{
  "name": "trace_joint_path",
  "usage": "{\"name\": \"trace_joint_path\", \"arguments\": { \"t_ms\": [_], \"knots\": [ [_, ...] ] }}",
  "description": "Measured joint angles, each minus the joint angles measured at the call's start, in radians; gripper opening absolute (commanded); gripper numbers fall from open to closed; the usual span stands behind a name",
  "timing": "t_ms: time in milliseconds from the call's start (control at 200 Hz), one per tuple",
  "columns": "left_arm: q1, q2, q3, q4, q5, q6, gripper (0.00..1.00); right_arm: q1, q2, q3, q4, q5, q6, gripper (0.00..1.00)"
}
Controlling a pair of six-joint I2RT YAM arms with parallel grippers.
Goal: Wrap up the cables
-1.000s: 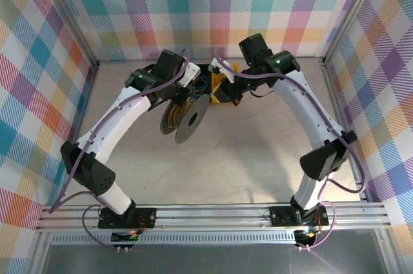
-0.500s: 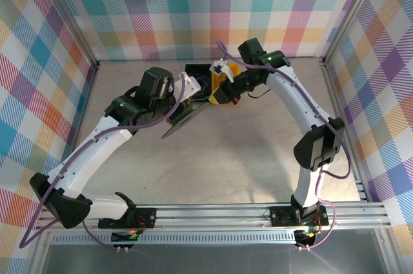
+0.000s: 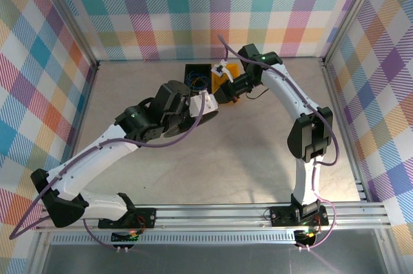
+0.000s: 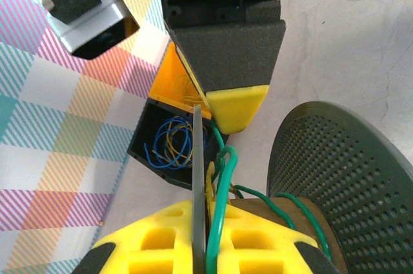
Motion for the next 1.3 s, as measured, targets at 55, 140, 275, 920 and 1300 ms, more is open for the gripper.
{"name": "trace_joint_path", "arguments": {
  "t_ms": [55, 140, 275, 920, 1300],
  "knots": [
    [-0.007, 0.000, 0.005, -0.001, -0.012, 0.007, 0.00, -0.002, 0.000, -0.016, 0.011, -0.011, 0.002, 0.00],
    [-0.016, 0.000, 0.010, 0.005, -0.026, 0.022, 0.00, -0.004, 0.000, -0.051, 0.045, -0.018, 0.019, 0.00],
    [-0.031, 0.007, 0.010, 0.013, -0.045, 0.030, 0.00, -0.007, 0.000, -0.111, 0.105, -0.034, 0.066, 0.00],
    [-0.037, 0.029, 0.010, 0.045, -0.054, 0.040, 0.00, -0.016, -0.006, -0.127, 0.181, 0.060, 0.260, 0.00],
    [-0.037, 0.030, 0.010, 0.058, -0.029, 0.003, 0.00, -0.016, -0.038, -0.156, 0.229, 0.063, 0.290, 0.03]
  ]
}}
